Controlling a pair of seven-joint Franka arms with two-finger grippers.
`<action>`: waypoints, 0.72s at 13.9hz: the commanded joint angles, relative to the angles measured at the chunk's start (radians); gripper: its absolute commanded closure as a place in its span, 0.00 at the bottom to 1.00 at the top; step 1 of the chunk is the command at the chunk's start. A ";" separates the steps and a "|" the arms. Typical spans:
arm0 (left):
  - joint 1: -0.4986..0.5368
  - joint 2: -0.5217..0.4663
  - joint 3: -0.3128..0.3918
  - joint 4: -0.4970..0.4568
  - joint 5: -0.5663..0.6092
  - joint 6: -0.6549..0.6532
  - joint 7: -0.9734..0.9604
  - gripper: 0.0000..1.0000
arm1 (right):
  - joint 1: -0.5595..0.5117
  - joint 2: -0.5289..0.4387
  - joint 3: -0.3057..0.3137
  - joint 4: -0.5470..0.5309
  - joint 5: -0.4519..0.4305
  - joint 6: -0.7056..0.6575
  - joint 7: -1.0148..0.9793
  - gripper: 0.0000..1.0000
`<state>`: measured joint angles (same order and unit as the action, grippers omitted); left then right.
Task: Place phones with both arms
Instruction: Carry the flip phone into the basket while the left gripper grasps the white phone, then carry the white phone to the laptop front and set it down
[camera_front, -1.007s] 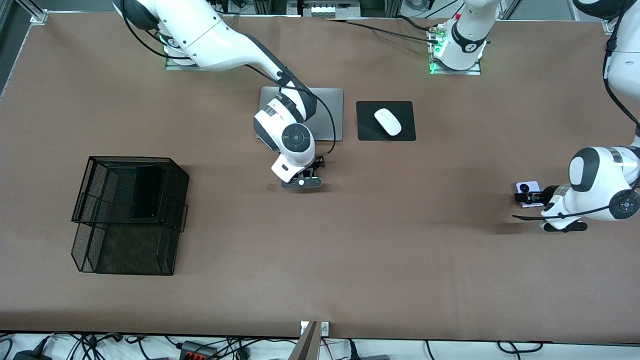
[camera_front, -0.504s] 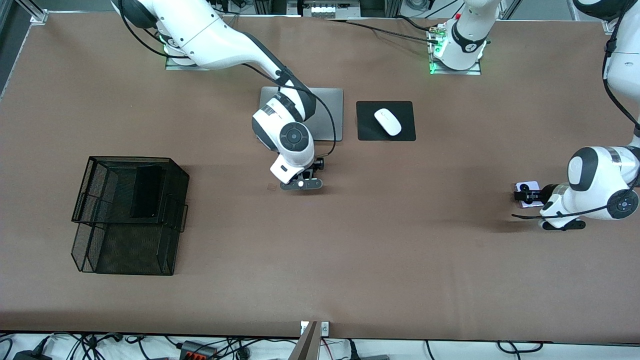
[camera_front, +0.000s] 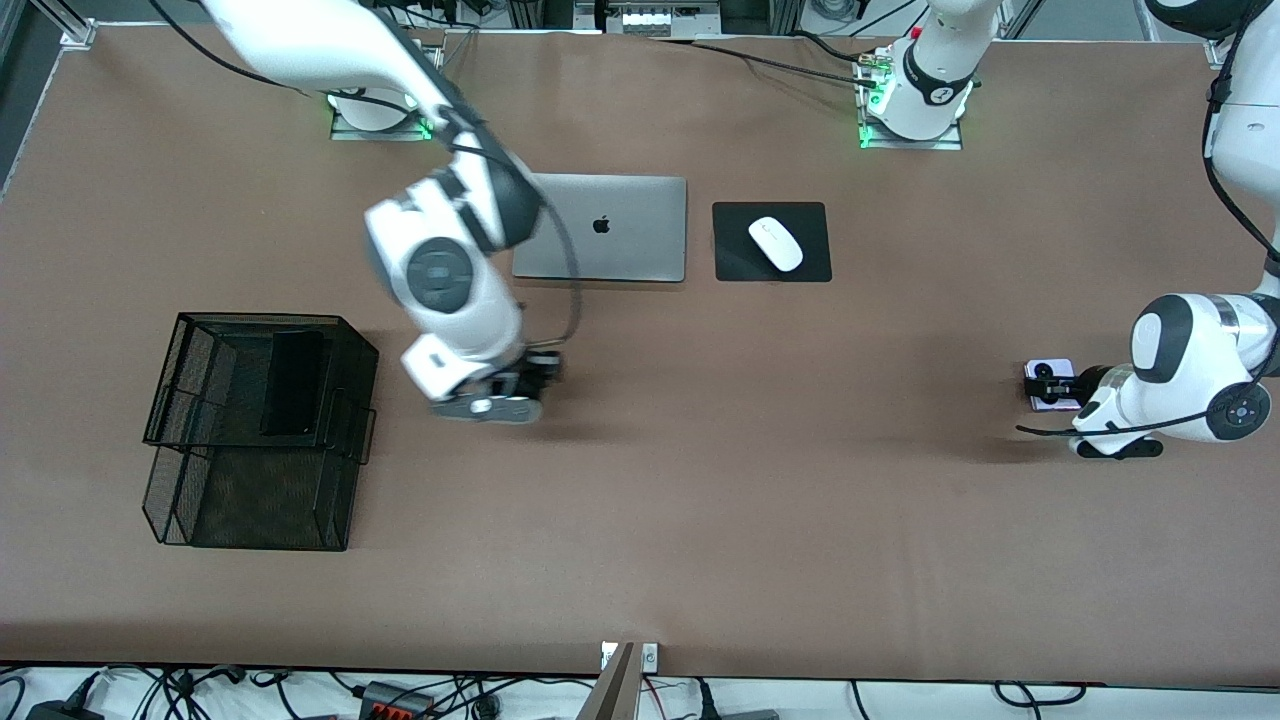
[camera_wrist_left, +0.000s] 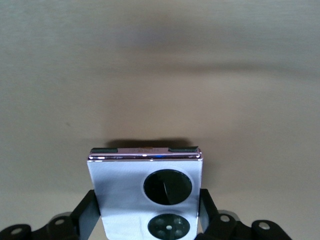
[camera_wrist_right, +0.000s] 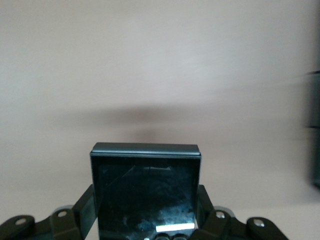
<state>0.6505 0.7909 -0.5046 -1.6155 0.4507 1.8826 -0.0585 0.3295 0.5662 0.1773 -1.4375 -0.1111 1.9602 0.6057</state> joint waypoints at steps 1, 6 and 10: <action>-0.006 -0.029 -0.107 0.063 0.000 -0.155 -0.017 0.73 | -0.136 -0.070 0.017 -0.037 -0.007 -0.075 -0.111 0.72; -0.170 -0.016 -0.261 0.112 -0.006 -0.197 -0.059 0.75 | -0.346 -0.092 0.017 -0.038 -0.005 -0.175 -0.334 0.70; -0.446 0.051 -0.258 0.167 -0.018 -0.127 -0.359 0.75 | -0.484 -0.058 0.016 -0.044 -0.009 -0.172 -0.518 0.70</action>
<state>0.3278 0.7952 -0.7755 -1.5172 0.4464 1.7368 -0.2997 -0.0930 0.5078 0.1728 -1.4663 -0.1113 1.7933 0.1545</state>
